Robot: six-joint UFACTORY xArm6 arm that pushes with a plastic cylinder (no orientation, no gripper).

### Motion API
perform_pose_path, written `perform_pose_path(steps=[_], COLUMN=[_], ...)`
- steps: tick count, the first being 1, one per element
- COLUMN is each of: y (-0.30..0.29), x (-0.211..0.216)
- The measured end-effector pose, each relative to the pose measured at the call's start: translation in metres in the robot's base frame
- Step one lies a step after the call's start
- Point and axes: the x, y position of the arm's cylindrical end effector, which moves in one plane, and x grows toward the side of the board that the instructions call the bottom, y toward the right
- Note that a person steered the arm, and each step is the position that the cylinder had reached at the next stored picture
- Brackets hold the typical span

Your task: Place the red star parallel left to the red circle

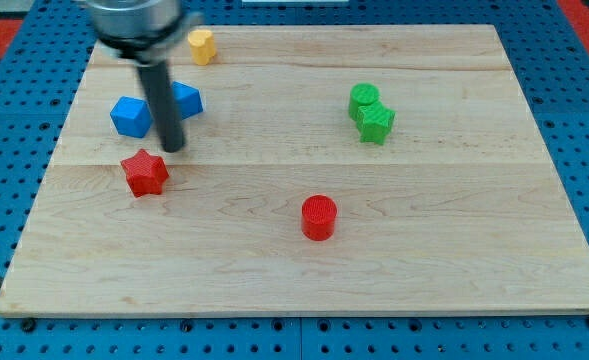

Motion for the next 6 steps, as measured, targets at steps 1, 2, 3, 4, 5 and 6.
perform_pose_path(steps=[1,2,3,4,5,6], y=[-0.034,-0.008,0.067,0.108,0.118,0.109], x=[0.012,0.042,0.063,0.078,0.092,0.095])
